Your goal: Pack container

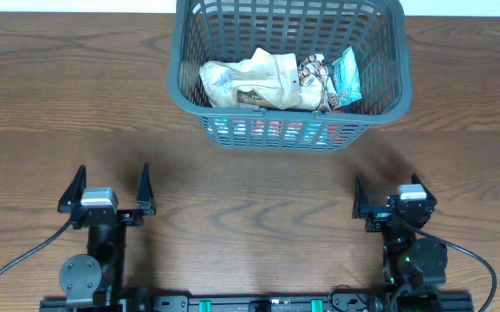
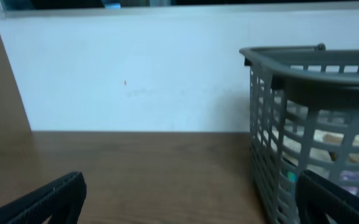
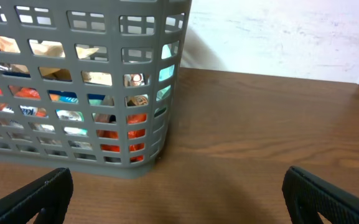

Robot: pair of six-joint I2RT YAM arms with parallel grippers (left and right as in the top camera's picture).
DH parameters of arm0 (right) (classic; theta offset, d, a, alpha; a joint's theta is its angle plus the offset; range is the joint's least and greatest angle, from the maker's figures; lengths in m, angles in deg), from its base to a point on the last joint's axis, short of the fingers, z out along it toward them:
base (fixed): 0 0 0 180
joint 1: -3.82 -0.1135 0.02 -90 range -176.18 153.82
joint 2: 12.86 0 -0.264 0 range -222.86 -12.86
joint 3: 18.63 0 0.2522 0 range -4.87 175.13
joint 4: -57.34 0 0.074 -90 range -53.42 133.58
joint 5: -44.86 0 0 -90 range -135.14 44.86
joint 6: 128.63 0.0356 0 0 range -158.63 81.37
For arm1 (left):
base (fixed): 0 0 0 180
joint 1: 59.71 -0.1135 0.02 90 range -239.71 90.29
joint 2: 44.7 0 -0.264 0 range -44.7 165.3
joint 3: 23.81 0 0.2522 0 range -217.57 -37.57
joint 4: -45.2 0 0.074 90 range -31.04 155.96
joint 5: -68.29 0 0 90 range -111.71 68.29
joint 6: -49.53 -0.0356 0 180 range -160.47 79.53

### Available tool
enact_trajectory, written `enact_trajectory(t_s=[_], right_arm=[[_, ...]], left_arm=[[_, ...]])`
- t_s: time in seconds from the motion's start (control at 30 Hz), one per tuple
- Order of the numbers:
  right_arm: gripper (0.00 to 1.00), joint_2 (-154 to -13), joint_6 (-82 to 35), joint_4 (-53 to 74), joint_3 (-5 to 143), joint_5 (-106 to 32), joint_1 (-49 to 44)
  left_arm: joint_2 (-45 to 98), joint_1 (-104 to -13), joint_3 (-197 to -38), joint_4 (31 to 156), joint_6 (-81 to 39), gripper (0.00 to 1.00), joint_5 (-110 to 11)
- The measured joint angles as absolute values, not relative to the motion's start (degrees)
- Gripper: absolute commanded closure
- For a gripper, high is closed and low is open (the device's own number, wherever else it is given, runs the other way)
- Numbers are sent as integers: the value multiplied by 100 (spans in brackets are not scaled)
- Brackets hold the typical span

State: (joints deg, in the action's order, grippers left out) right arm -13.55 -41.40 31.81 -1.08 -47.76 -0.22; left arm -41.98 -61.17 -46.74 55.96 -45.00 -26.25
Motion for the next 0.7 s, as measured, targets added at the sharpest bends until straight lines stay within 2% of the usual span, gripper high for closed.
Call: enact_trajectory(t_s=[0.23, 0.7], right_arm=[[1, -1355, -4140, 3184, -110, -4776, -22], [1, -1355, -4140, 3181, -110, -4776, -22]], left_arm=[[-4226, -6117, -3867, 4610, -4503, 1, -2598], [-4412, -6117, -3832, 6015, -4503, 1, -2426]])
